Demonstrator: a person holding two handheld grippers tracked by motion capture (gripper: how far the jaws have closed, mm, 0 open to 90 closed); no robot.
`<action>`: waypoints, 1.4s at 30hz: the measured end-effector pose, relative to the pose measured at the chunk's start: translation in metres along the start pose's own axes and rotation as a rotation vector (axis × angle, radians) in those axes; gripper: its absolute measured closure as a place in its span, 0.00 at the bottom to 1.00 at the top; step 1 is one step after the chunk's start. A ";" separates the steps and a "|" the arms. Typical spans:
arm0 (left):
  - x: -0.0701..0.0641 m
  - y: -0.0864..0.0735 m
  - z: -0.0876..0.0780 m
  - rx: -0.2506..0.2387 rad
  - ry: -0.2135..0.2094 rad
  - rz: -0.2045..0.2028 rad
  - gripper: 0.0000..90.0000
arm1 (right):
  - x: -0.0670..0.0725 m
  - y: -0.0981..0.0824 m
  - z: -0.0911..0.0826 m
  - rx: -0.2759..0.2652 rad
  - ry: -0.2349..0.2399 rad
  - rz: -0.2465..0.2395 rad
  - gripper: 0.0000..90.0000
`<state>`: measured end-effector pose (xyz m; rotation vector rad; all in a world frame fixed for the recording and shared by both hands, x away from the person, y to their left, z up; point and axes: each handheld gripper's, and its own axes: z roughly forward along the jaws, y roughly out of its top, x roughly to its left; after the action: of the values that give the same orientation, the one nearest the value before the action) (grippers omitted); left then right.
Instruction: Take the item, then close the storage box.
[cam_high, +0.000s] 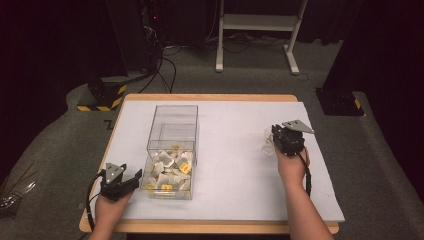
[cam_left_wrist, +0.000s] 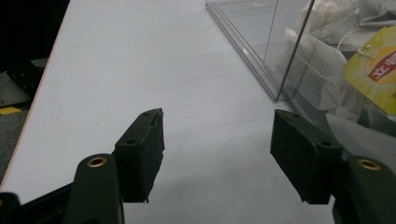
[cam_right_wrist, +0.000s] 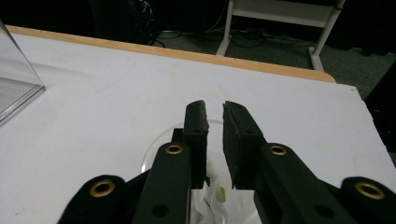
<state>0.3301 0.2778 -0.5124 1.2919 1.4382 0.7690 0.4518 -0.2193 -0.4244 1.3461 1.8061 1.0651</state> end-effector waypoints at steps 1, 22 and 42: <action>0.000 0.000 0.000 0.000 0.000 0.000 0.39 | 0.000 0.000 0.000 -0.001 0.000 -0.001 0.87; -0.001 -0.001 0.002 0.021 0.002 0.018 0.39 | 0.006 0.002 -0.017 -0.042 0.017 -0.013 0.78; -0.002 -0.002 0.004 0.044 0.004 0.028 0.39 | 0.032 -0.005 -0.031 -0.057 0.088 -0.056 0.62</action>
<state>0.3328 0.2751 -0.5144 1.3471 1.4509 0.7623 0.4143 -0.1963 -0.4154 1.2253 1.8515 1.1539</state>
